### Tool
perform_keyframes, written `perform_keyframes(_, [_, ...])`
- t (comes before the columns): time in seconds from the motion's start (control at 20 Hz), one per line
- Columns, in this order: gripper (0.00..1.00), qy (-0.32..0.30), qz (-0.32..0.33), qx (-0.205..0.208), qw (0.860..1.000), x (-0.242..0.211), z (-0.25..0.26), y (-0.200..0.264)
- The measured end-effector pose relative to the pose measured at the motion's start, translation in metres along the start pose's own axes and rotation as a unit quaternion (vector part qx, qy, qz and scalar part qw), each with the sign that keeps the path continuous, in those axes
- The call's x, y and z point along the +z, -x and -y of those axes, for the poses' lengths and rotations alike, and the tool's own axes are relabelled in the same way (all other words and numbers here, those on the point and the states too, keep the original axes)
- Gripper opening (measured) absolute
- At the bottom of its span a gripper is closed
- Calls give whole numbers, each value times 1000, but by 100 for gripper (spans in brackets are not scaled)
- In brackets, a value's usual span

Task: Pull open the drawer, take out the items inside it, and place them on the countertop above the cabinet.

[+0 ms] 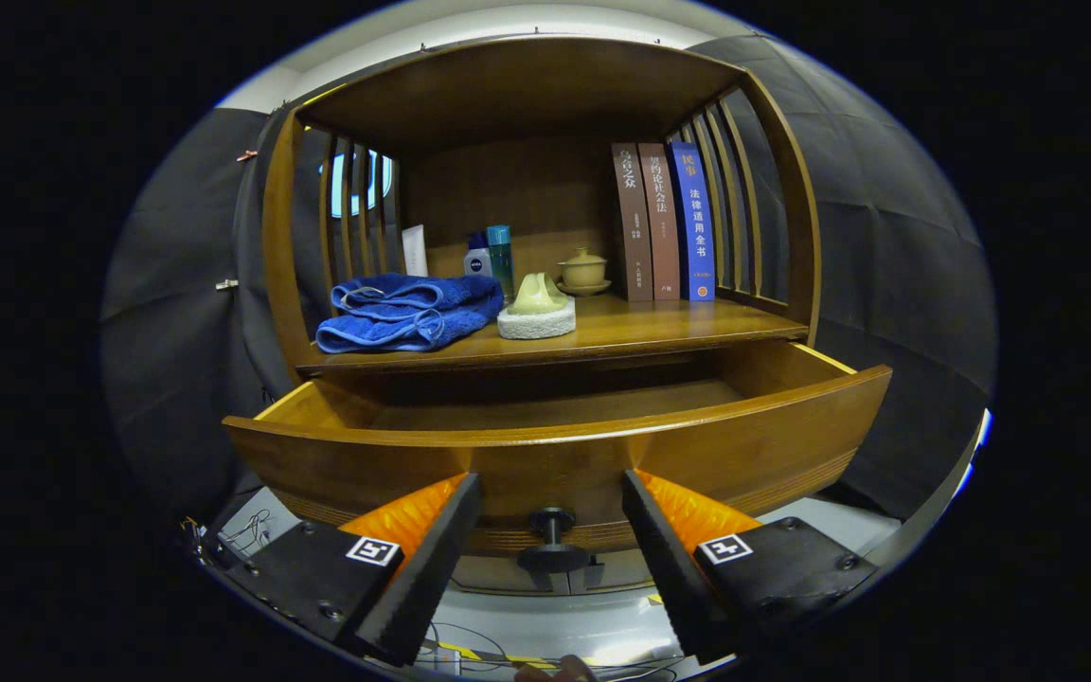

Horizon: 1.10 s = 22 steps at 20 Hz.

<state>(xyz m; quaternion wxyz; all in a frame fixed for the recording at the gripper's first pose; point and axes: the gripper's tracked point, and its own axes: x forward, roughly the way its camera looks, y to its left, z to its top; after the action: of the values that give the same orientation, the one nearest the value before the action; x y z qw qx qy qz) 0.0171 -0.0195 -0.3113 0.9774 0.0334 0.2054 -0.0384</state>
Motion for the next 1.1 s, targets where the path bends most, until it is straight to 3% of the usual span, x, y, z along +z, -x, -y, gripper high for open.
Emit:
perform_keyframes(0.65, [99, -8, -4, 0, 1000, 19, -2, -72])
perform_keyframes(1.1, [99, -10, -1, -4, 1000, 23, -2, -89])
